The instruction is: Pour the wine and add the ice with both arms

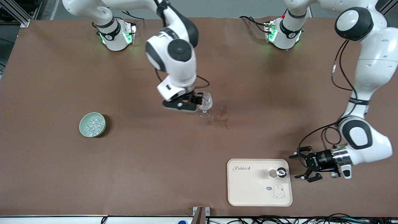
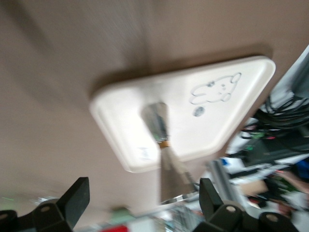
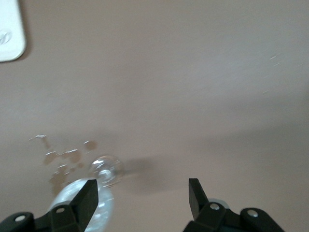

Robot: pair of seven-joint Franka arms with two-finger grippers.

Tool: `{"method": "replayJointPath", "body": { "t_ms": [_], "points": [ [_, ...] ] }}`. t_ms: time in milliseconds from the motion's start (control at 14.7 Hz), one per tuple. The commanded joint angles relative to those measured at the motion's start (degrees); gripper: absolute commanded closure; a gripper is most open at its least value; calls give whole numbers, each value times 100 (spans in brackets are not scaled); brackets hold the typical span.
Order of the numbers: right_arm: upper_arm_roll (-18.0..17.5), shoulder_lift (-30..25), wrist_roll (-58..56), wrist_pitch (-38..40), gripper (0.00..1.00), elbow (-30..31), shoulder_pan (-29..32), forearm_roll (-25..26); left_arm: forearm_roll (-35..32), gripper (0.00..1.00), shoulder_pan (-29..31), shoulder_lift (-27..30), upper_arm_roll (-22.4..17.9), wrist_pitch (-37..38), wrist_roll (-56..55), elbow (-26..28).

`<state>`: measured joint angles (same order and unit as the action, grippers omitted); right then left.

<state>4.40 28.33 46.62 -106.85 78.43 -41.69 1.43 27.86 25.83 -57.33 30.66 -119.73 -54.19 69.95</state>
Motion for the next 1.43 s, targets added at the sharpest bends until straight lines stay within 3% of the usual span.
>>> {"method": "replayJointPath", "body": {
  "t_ms": [0,204,545,817,1226,1362],
  "points": [
    [-124,-458,-625,357,16,208,782,94,-1024,0,72,704,-25,423,23,229],
    [-115,-862,-1354,384,16,567,1591,94,-2334,0,45,1283,10,1091,180,220],
    [-124,-1338,-3111,384,15,823,2971,94,-3119,0,80,2505,133,2084,2180,229],
    [-124,-1592,-4299,559,15,823,3693,94,-3936,0,19,3305,186,2602,2824,247],
    [-124,-2120,-4433,1200,15,841,4046,86,-3999,0,28,4097,300,2912,4116,264],
    [-124,-2400,-4451,1236,15,1094,4063,86,-3973,0,-68,4448,257,2912,4311,430]
  ]
}}
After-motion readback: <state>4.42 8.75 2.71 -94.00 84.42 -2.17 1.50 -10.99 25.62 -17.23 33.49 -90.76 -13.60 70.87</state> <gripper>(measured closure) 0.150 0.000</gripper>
